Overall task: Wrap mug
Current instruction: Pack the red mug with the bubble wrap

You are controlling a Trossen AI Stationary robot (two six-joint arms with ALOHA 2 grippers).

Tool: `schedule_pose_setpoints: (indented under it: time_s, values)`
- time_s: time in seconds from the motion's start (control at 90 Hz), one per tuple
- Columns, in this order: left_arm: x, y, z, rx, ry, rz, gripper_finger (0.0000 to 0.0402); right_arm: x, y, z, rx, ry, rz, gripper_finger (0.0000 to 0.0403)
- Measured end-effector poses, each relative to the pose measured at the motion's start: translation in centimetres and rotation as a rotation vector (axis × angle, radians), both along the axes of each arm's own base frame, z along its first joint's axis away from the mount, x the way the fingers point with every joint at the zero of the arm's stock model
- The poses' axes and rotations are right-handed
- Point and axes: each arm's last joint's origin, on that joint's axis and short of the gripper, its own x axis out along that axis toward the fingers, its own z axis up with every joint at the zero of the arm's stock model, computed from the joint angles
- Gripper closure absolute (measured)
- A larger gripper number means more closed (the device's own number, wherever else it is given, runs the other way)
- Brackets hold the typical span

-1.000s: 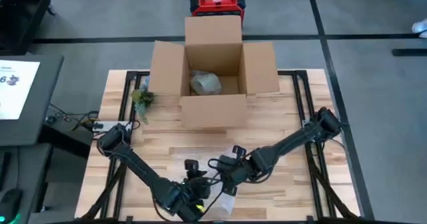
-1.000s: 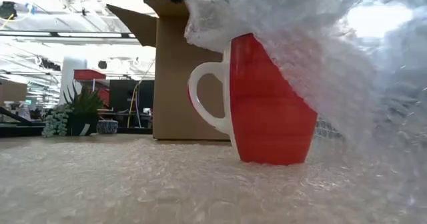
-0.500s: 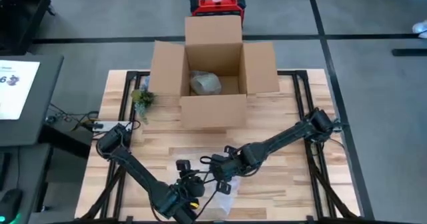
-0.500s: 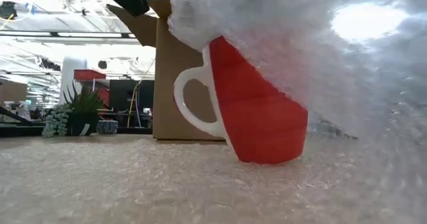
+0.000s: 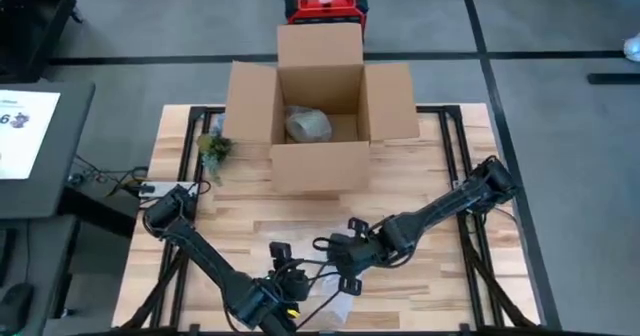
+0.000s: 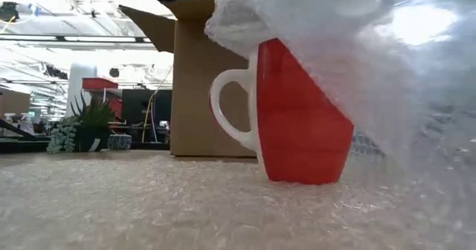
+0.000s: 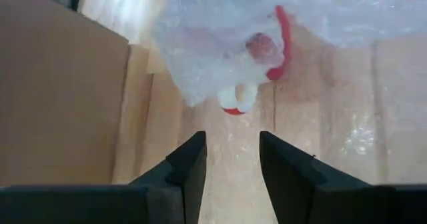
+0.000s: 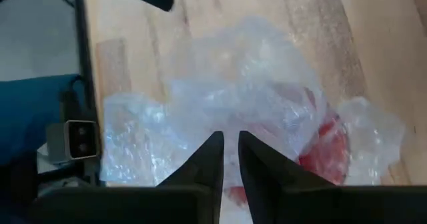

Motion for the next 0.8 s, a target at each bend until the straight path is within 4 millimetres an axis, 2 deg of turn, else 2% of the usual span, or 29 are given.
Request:
schedule_pose_setpoints:
  time_s: [0.078, 0.156, 0.244, 0.4, 0.511, 0.589, 0.667, 0.8]
  values:
    - [0.0, 0.1, 0.1, 0.103, -0.030, -0.027, 0.0283, 0.4, -0.4, -1.2, -0.010, -0.019, -0.044, 0.0365]
    - [-0.1, 0.1, 0.1, 0.121, -0.033, -0.029, 0.0285, 0.8, -0.7, -2.1, 0.004, -0.043, -0.057, 0.0365]
    - [-0.1, -0.3, 0.1, 0.092, -0.054, -0.033, 0.0295, 1.5, -0.9, -2.9, 0.028, -0.039, -0.022, 0.0365]
    - [0.4, -1.3, 0.0, -0.041, -0.007, -0.108, 0.0319, 1.5, -0.6, -3.1, 0.030, -0.039, 0.031, 0.0365]
    - [0.8, -1.2, -0.1, -0.156, 0.109, -0.188, 0.0329, 0.6, -0.3, -1.7, 0.011, -0.077, 0.096, 0.0365]
    - [0.0, -0.4, 1.9, -0.190, 0.131, -0.207, 0.0331, -0.6, -0.2, -0.9, -0.024, -0.064, 0.132, 0.0365]
    - [-0.2, 0.3, 2.3, -0.147, 0.155, -0.188, 0.0331, -1.1, 0.3, 0.7, -0.017, -0.137, 0.138, 0.0365]
    - [0.2, 1.3, -0.5, -0.015, 0.204, -0.098, 0.0331, -3.2, 1.2, 2.9, -0.015, -0.171, 0.181, 0.0365]
